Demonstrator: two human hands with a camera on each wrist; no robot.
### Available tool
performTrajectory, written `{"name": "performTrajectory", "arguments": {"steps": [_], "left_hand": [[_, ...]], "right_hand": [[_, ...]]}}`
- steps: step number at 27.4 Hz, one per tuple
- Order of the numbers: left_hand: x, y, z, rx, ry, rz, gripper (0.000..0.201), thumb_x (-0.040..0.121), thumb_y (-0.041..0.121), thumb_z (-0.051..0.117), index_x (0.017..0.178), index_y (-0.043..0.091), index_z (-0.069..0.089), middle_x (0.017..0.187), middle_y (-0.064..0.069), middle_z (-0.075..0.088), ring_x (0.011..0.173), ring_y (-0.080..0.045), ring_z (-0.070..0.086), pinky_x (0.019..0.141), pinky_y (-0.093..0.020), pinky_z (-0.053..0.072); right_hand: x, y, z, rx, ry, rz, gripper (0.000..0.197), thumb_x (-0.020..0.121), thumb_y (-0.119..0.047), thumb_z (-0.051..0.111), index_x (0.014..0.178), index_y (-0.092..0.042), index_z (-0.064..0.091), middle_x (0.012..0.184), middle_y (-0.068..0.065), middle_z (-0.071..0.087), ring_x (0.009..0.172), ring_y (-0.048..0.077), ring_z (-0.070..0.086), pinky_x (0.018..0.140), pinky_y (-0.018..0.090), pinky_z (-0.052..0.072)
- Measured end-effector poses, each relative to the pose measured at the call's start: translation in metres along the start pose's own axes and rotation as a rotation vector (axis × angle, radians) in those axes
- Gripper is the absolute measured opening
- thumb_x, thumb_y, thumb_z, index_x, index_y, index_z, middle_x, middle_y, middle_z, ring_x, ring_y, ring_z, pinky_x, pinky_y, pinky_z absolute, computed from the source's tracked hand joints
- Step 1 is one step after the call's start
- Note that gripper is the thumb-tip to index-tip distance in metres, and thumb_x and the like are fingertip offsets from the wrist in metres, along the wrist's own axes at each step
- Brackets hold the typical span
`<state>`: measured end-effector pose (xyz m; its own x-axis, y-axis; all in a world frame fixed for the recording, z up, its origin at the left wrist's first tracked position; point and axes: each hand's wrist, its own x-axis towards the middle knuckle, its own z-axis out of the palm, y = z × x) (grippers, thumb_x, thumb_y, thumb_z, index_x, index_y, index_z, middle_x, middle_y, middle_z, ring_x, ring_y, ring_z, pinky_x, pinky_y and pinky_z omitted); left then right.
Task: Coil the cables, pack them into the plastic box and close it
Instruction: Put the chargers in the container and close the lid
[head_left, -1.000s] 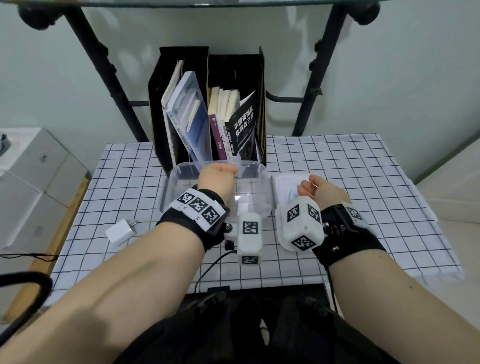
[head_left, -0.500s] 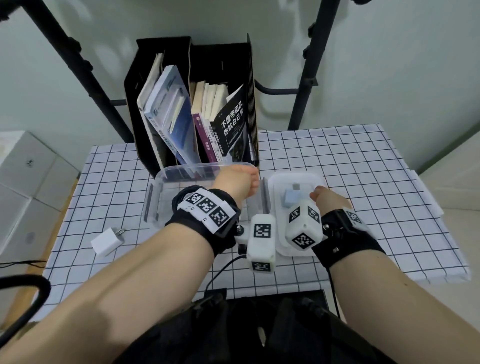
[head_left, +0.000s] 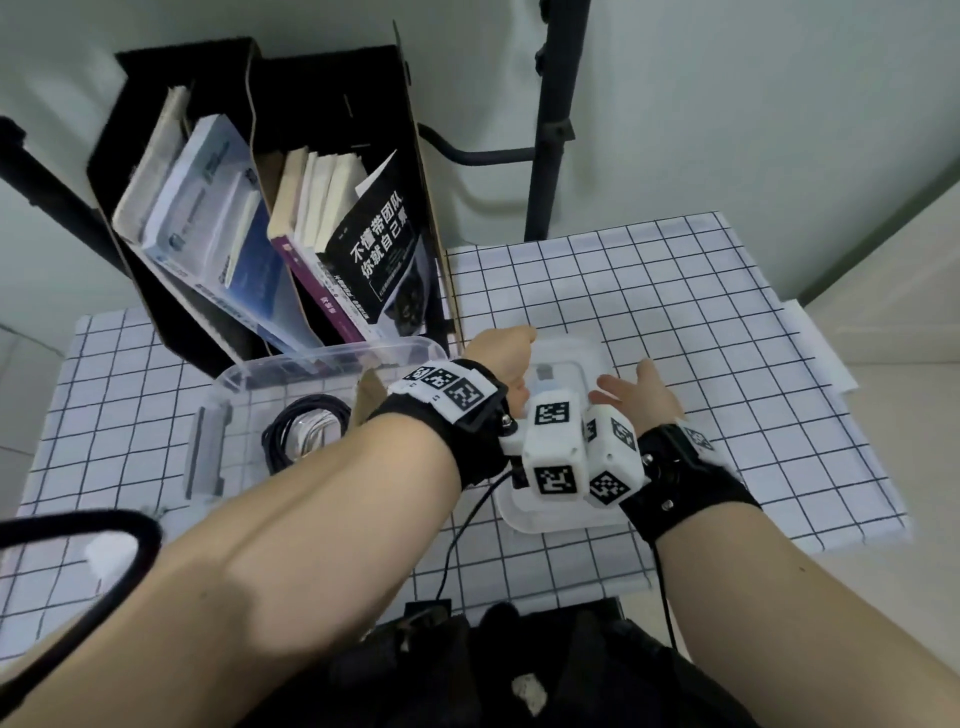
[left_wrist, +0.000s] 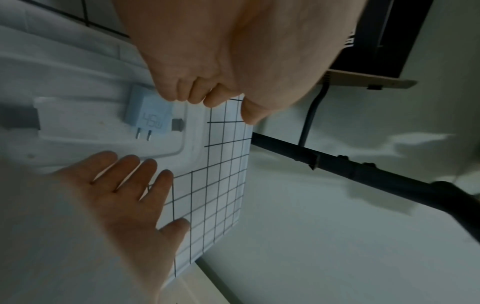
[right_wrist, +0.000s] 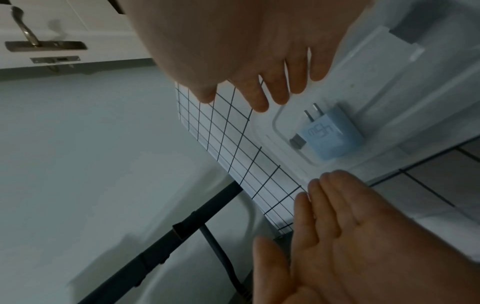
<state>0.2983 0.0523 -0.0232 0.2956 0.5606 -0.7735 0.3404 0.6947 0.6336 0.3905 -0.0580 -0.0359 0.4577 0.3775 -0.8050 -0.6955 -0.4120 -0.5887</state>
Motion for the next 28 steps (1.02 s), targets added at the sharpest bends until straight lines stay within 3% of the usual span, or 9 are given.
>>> {"name": "performTrajectory", "arguments": {"steps": [7, 9, 11, 13, 16, 18, 23, 26, 28], "left_hand": [[0.019, -0.004, 0.004, 0.111, 0.025, -0.109, 0.039, 0.095, 0.044, 0.042, 0.073, 0.013, 0.038, 0.078, -0.007, 0.037, 0.061, -0.018, 0.038, 0.058, -0.027, 0.035], [0.023, -0.004, 0.003, 0.125, 0.0, -0.136, 0.041, 0.095, 0.046, 0.039, 0.088, 0.005, 0.043, 0.09, -0.013, 0.042, 0.076, -0.024, 0.046, 0.066, -0.032, 0.039], [0.022, -0.005, 0.004, 0.145, -0.025, -0.146, 0.057, 0.095, 0.05, 0.037, 0.127, 0.004, 0.042, 0.105, -0.018, 0.05, 0.089, -0.029, 0.053, 0.067, -0.035, 0.041], [0.018, -0.005, 0.005, 0.153, -0.036, -0.153, 0.069, 0.095, 0.053, 0.036, 0.143, 0.003, 0.032, 0.117, -0.019, 0.053, 0.078, -0.026, 0.053, 0.058, -0.034, 0.042], [0.011, -0.005, 0.006, 0.1, -0.075, -0.177, 0.073, 0.097, 0.053, 0.032, 0.146, 0.0, 0.026, 0.148, -0.019, 0.037, 0.111, -0.033, 0.055, 0.077, -0.038, 0.045], [0.006, -0.002, 0.006, 0.092, -0.103, -0.178, 0.074, 0.099, 0.051, 0.029, 0.147, -0.005, 0.021, 0.151, -0.023, 0.03, 0.134, -0.035, 0.039, 0.095, -0.042, 0.04], [-0.001, 0.003, 0.008, 0.093, -0.128, -0.133, 0.074, 0.098, 0.051, 0.033, 0.143, -0.008, 0.027, 0.144, -0.025, 0.04, 0.127, -0.035, 0.047, 0.059, -0.033, 0.046], [-0.003, 0.005, 0.007, 0.069, -0.167, -0.133, 0.078, 0.097, 0.054, 0.033, 0.143, -0.008, 0.027, 0.145, -0.025, 0.039, 0.128, -0.035, 0.046, 0.077, -0.038, 0.048], [-0.007, 0.007, 0.005, 0.043, -0.214, -0.136, 0.081, 0.096, 0.055, 0.032, 0.144, -0.008, 0.023, 0.149, -0.025, 0.033, 0.134, -0.036, 0.039, 0.097, -0.042, 0.041]], "right_hand": [[0.019, -0.001, -0.011, -0.071, -0.075, 0.037, 0.061, 0.099, -0.052, 0.027, 0.126, -0.007, 0.058, 0.123, 0.013, 0.062, 0.084, 0.025, 0.062, 0.058, 0.031, 0.043], [0.022, -0.001, -0.009, -0.051, -0.079, 0.065, 0.062, 0.098, -0.055, 0.029, 0.123, -0.008, 0.06, 0.125, 0.014, 0.062, 0.087, 0.028, 0.064, 0.061, 0.033, 0.045], [0.028, 0.002, -0.009, -0.066, -0.087, 0.06, 0.06, 0.098, -0.054, 0.03, 0.121, -0.008, 0.061, 0.122, 0.016, 0.063, 0.087, 0.029, 0.065, 0.062, 0.033, 0.046], [0.031, 0.004, -0.01, -0.103, -0.076, 0.055, 0.06, 0.099, -0.051, 0.03, 0.12, -0.005, 0.062, 0.118, 0.017, 0.065, 0.084, 0.028, 0.065, 0.06, 0.032, 0.046], [0.034, 0.005, -0.011, -0.109, -0.095, 0.047, 0.062, 0.098, -0.053, 0.031, 0.119, -0.004, 0.063, 0.115, 0.016, 0.067, 0.089, 0.029, 0.066, 0.071, 0.036, 0.05], [0.034, 0.002, -0.01, -0.121, -0.088, 0.046, 0.062, 0.097, -0.053, 0.033, 0.119, -0.003, 0.062, 0.114, 0.014, 0.067, 0.094, 0.029, 0.066, 0.085, 0.041, 0.051], [0.047, -0.001, -0.014, -0.139, -0.133, 0.003, 0.062, 0.095, -0.052, 0.034, 0.128, -0.004, 0.055, 0.135, 0.01, 0.056, 0.123, 0.032, 0.054, 0.11, 0.046, 0.036], [0.046, -0.003, -0.021, -0.153, -0.082, -0.026, 0.061, 0.081, -0.058, 0.045, 0.103, -0.008, 0.071, 0.113, 0.008, 0.07, 0.105, 0.034, 0.065, 0.102, 0.047, 0.045], [0.027, -0.009, -0.018, -0.181, -0.054, -0.056, 0.047, 0.087, -0.047, 0.051, 0.108, -0.008, 0.068, 0.108, 0.006, 0.071, 0.097, 0.029, 0.068, 0.095, 0.039, 0.05]]}}
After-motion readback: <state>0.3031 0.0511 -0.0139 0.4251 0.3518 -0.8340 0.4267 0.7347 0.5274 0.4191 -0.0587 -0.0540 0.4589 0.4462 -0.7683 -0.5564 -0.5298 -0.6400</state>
